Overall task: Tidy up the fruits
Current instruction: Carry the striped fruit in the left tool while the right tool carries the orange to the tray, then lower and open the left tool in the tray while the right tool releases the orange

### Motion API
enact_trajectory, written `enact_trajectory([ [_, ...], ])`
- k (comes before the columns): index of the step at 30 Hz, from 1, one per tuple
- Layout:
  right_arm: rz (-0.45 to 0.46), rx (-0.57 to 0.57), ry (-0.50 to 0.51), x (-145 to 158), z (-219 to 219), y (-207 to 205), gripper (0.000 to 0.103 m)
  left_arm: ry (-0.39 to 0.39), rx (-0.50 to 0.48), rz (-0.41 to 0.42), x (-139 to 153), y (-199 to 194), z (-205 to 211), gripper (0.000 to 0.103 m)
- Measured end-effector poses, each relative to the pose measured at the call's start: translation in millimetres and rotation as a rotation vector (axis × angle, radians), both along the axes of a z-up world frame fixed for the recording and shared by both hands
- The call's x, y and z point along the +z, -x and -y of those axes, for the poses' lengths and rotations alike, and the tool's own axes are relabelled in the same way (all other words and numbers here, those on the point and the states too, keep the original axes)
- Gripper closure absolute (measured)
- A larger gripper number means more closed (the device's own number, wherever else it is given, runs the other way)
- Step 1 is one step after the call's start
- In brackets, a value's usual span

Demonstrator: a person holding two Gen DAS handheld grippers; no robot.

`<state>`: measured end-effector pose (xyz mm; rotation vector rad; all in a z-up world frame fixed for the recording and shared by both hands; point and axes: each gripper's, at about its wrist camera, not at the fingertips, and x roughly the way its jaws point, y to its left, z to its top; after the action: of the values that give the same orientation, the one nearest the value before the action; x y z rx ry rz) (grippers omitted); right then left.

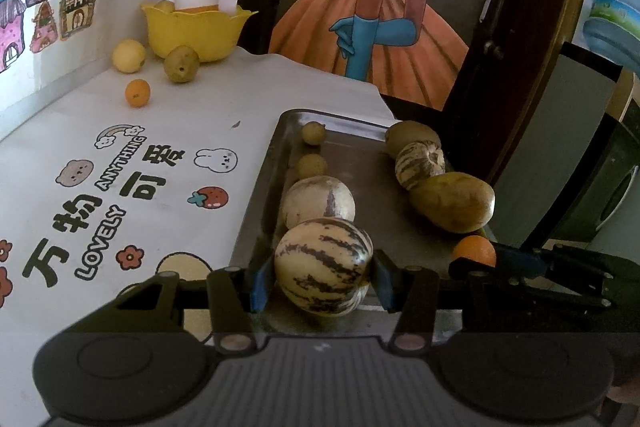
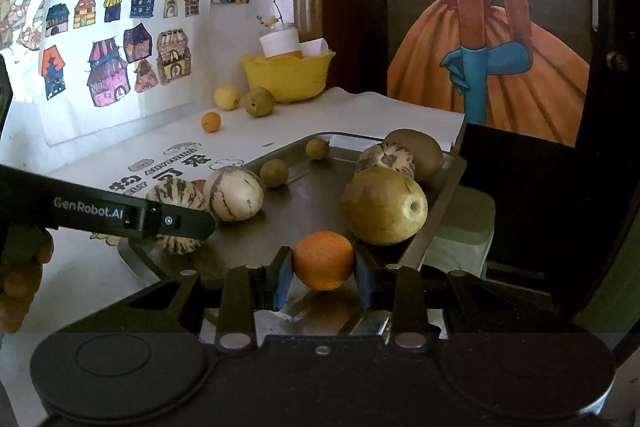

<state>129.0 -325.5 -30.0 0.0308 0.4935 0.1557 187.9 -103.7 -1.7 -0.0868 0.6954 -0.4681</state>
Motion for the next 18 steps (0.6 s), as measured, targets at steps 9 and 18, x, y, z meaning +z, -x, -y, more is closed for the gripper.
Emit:
enact_trajectory([
  [9,0.004,0.001,0.026,-4.3,-1.3,3.7,0.068,-0.011,0.012,0.006,-1.0,-1.2,2.0,0.048],
  [18,0.006,-0.005,0.005,-4.4,0.6,4.2,0.068,-0.009,0.015,-0.002,-1.2,-1.5,1.9,0.048],
])
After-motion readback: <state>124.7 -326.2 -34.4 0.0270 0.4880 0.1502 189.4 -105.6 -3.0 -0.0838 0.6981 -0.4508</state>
